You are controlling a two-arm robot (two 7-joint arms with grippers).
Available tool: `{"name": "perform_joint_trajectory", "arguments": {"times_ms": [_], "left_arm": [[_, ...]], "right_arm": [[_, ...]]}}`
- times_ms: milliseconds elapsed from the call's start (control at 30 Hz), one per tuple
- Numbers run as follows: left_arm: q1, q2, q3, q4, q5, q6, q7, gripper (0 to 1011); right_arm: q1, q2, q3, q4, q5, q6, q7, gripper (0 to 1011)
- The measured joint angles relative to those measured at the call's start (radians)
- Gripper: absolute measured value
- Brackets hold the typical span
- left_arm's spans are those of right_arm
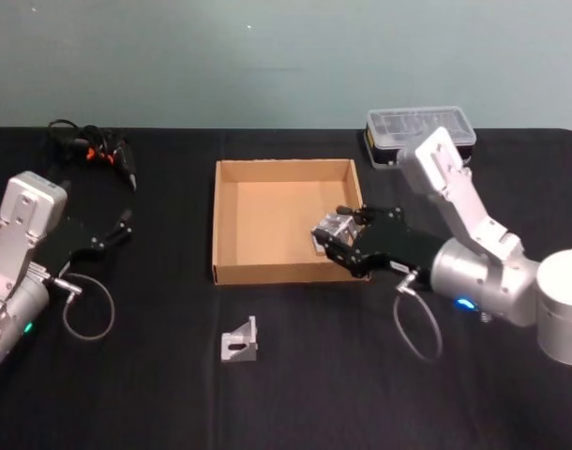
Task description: Use one hand to pick up the angle iron from the table and place it into the box.
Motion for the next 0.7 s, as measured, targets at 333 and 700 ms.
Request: {"name": "perform_joint_trajectory", "arguments": {"times_ms": [333,700], "left_arm": [[0.0,0.0,0.0,0.0,0.0,0.0,0.0,1011],[0.0,0.0,0.0,0.0,0.0,0.0,0.0,1011]], "right_arm": [[0.087,-0.132,-0.038,0.15,-0.059,0.029,-0.034,445],[0.131,-0.226,-0.054,0.265,-0.108,0.034,-0.054,446]]}}
